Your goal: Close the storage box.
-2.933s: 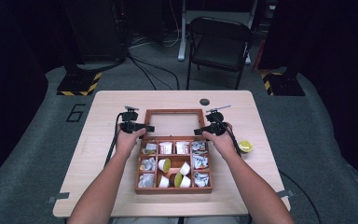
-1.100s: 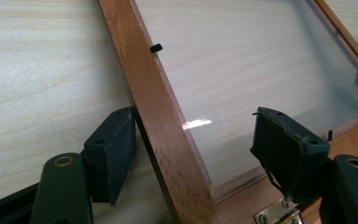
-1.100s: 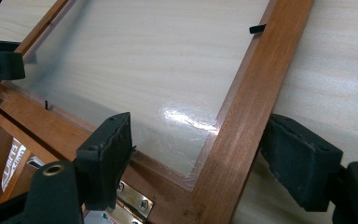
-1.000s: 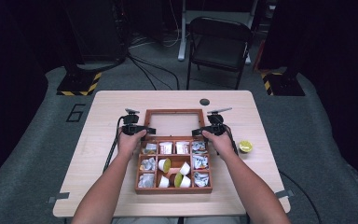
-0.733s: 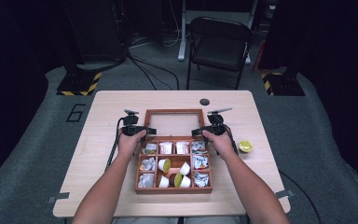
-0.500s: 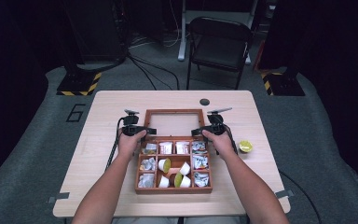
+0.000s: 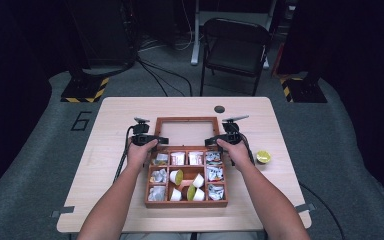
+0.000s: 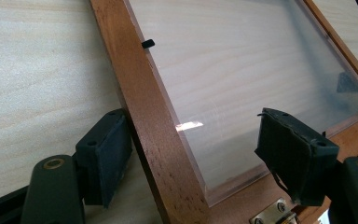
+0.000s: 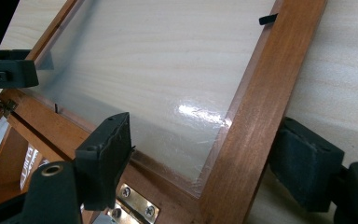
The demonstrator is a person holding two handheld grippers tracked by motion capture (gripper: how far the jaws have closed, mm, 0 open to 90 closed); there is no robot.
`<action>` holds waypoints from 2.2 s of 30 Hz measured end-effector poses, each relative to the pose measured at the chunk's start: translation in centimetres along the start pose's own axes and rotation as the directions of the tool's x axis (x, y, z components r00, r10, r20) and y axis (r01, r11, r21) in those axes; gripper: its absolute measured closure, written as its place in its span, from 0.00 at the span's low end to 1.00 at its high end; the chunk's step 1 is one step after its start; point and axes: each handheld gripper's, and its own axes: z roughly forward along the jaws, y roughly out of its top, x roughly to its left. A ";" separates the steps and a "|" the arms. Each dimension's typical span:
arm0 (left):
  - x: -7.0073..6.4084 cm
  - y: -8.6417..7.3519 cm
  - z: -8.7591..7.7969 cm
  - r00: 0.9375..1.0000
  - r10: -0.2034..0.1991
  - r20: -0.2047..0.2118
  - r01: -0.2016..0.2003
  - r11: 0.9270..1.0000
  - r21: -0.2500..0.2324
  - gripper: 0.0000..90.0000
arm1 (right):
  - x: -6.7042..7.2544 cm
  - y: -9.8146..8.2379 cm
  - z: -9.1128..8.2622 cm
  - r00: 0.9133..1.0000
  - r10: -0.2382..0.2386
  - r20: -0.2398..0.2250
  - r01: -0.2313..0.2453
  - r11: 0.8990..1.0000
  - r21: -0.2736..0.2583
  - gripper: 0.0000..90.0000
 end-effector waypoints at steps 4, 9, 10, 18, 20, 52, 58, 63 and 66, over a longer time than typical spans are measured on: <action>0.1 0.0 0.0 1.000 -0.017 0.013 0.017 1.000 0.003 0.30 | 0.0 0.1 0.1 1.000 0.012 -0.005 -0.012 1.000 0.006 0.27; 0.1 0.0 0.2 1.000 -0.022 0.018 0.022 1.000 0.000 0.29 | -0.1 0.2 0.1 1.000 0.012 -0.009 -0.012 1.000 0.009 0.27; 0.2 0.0 0.2 1.000 -0.020 0.021 0.020 1.000 -0.001 0.29 | -0.2 0.2 0.2 1.000 0.012 -0.013 -0.012 1.000 0.010 0.27; 0.4 0.0 0.1 0.999 -0.029 0.037 0.029 1.000 -0.009 0.32 | -0.2 0.2 0.1 0.999 0.037 -0.030 -0.036 0.999 0.005 0.27; 0.4 0.0 0.0 0.999 -0.030 0.034 0.031 0.999 -0.016 0.33 | -0.4 0.3 0.1 0.999 0.028 -0.037 -0.028 1.000 0.000 0.27; -2.5 0.8 -4.9 0.990 0.125 0.068 -0.107 0.970 -0.217 0.36 | 2.7 0.5 -4.3 0.993 -0.105 -0.048 0.097 0.984 -0.148 0.30; -3.7 0.5 -6.2 0.984 0.169 0.059 -0.148 0.954 -0.262 0.35 | 3.6 0.1 -5.2 0.988 -0.147 -0.039 0.138 0.976 -0.165 0.30; -4.8 0.0 -8.1 0.964 0.253 0.083 -0.219 0.930 -0.295 0.35 | 4.6 -0.5 -6.3 0.982 -0.185 -0.035 0.175 0.966 -0.191 0.34; -5.5 -0.6 -9.0 0.954 0.293 0.065 -0.259 0.913 -0.314 0.35 | 4.9 -1.4 -6.9 0.976 -0.216 -0.011 0.210 0.955 -0.208 0.35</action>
